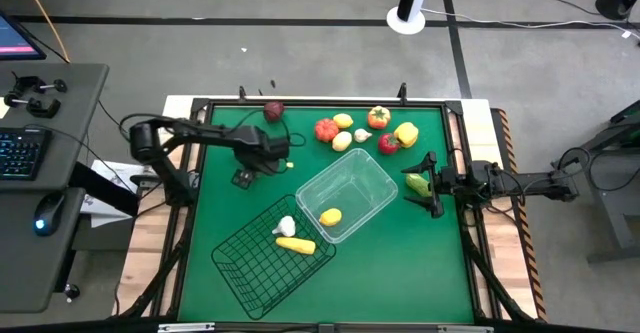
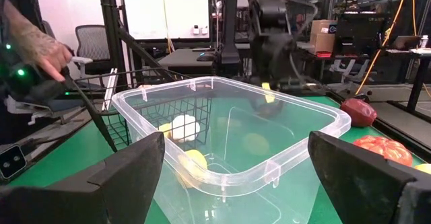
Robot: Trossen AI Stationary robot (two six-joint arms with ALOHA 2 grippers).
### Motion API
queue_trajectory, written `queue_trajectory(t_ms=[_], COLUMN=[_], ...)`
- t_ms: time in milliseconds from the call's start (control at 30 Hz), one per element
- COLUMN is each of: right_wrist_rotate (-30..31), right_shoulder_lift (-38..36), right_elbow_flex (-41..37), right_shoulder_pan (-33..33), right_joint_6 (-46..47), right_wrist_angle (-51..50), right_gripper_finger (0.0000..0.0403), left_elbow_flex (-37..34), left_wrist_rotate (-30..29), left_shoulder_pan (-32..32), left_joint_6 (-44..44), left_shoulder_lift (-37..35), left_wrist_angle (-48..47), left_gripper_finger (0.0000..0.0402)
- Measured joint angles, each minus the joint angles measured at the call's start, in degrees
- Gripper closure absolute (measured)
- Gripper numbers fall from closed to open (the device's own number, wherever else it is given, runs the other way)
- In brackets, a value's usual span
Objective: Sort produce into baskets
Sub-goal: Put the green chili pepper into the wire basket
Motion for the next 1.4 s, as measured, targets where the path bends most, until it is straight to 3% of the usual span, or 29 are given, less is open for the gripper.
queue_trajectory(t_ms=[233,333,467,500,733,967,1233,1400], right_wrist_rotate=[0.0,0.0,0.0,0.0,0.0,0.0,0.0,0.0], right_shoulder_lift=[0.0,0.0,0.0,0.0,0.0,0.0,0.0,0.0], right_elbow_flex=[0.0,0.0,0.0,0.01,0.0,-0.01,0.0,0.0], right_shoulder_pan=[0.0,-0.01,-0.01,0.0,-0.02,-0.01,-0.01,-0.01], right_joint_6=[-0.01,0.0,0.0,0.0,0.0,-0.01,0.0,-0.01], right_wrist_angle=[-0.01,-0.01,-0.02,-0.01,-0.01,0.0,-0.02,-0.02], right_gripper_finger=[0.0043,0.0043,0.0043,0.0043,0.0043,0.0043,0.0043,0.0043], left_elbow_flex=[0.19,0.01,0.26,0.49,4.18,4.66,4.63,4.61], left_wrist_rotate=[-2.37,-2.39,-3.31,-3.3,-3.32,5.73,13.85,13.08], left_shoulder_pan=[-0.15,-0.04,0.02,0.22,2.32,-0.73,-12.26,-18.53], left_joint_6=[0.02,0.0,-2.05,-3.33,-18.87,-42.03,-53.05,-55.94], left_shoulder_lift=[3.92,3.34,0.19,-1.01,-14.46,-28.3,-31.85,-31.64], left_wrist_angle=[-0.07,-0.25,-0.1,-0.26,3.39,24.0,39.76,49.48], left_gripper_finger=[0.0125,0.0187,0.0317,0.0325,0.0324,0.0319,0.0319,0.0319])
